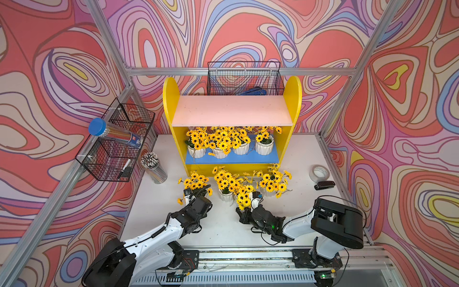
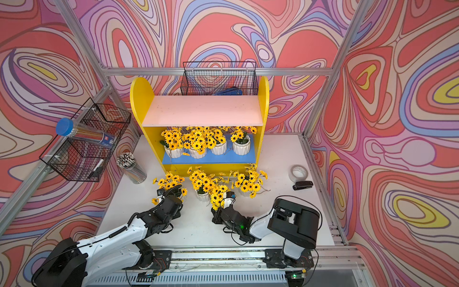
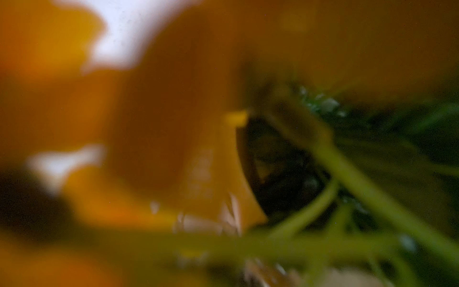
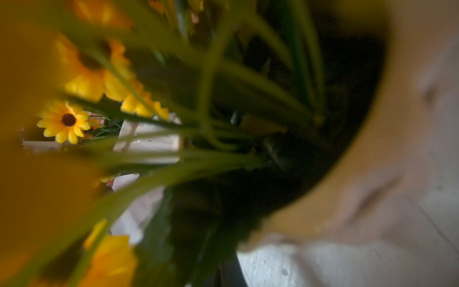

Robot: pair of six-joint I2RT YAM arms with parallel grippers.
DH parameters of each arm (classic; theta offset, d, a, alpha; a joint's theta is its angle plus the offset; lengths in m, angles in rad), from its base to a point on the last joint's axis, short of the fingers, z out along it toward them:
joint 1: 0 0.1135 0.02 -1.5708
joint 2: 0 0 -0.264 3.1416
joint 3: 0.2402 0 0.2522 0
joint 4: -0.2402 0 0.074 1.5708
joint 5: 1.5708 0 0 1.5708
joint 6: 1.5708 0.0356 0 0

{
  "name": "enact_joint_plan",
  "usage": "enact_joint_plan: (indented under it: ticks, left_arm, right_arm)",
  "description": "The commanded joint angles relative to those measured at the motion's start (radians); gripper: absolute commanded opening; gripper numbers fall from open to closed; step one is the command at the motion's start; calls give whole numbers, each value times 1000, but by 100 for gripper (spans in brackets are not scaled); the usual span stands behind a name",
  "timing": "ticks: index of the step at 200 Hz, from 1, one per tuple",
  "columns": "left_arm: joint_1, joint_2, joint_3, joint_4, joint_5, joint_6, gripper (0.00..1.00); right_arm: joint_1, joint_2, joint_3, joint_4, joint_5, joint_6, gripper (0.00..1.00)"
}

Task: Take the sunflower pots off the shelves
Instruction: Move the sunflower pot to the center of the board.

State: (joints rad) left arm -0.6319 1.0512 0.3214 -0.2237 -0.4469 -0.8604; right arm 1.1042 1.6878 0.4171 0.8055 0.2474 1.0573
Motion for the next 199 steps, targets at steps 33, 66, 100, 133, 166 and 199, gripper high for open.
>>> enact_joint_plan:
  ticks: [33, 66, 100, 133, 166, 199]
  left_arm:
    - [12, 139, 80, 187, 36, 141, 0]
    - [15, 207, 138, 236, 68, 194, 0]
    - [26, 276, 184, 271, 130, 248, 0]
    - [26, 197, 139, 256, 195, 208, 0]
    - [16, -5, 62, 144, 272, 158, 0]
    - [-40, -122, 25, 119, 347, 126, 0]
  right_arm:
    - [-113, 16, 15, 57, 47, 11, 0]
    - [-187, 22, 26, 44, 22, -15, 0]
    - [-266, 5, 32, 2, -15, -67, 0]
    - [-267, -33, 34, -61, -28, -115, 0]
    - [-252, -119, 70, -245, -119, -183, 0]
    - [-243, -230, -14, -423, -77, -138, 0]
